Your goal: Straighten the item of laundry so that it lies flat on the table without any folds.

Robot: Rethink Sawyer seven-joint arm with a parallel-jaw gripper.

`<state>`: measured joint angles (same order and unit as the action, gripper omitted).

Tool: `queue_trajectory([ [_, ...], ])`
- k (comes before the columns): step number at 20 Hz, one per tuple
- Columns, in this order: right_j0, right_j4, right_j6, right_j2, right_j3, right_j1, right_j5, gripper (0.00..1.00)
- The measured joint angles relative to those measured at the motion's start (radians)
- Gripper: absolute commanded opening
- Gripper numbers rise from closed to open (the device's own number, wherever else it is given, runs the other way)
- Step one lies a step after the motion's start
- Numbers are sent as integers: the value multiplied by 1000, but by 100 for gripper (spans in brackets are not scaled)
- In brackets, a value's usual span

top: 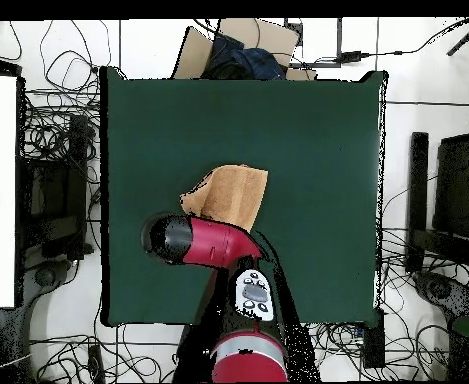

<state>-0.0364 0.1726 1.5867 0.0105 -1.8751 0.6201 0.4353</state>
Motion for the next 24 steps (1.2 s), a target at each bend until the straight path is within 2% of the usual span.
queue_trajectory([
  [7,16,0,0,0,86,-38,62,100],
  [13,24,8,0,0,135,-69,62,100],
  [24,-9,32,0,-14,149,-125,62,100],
])
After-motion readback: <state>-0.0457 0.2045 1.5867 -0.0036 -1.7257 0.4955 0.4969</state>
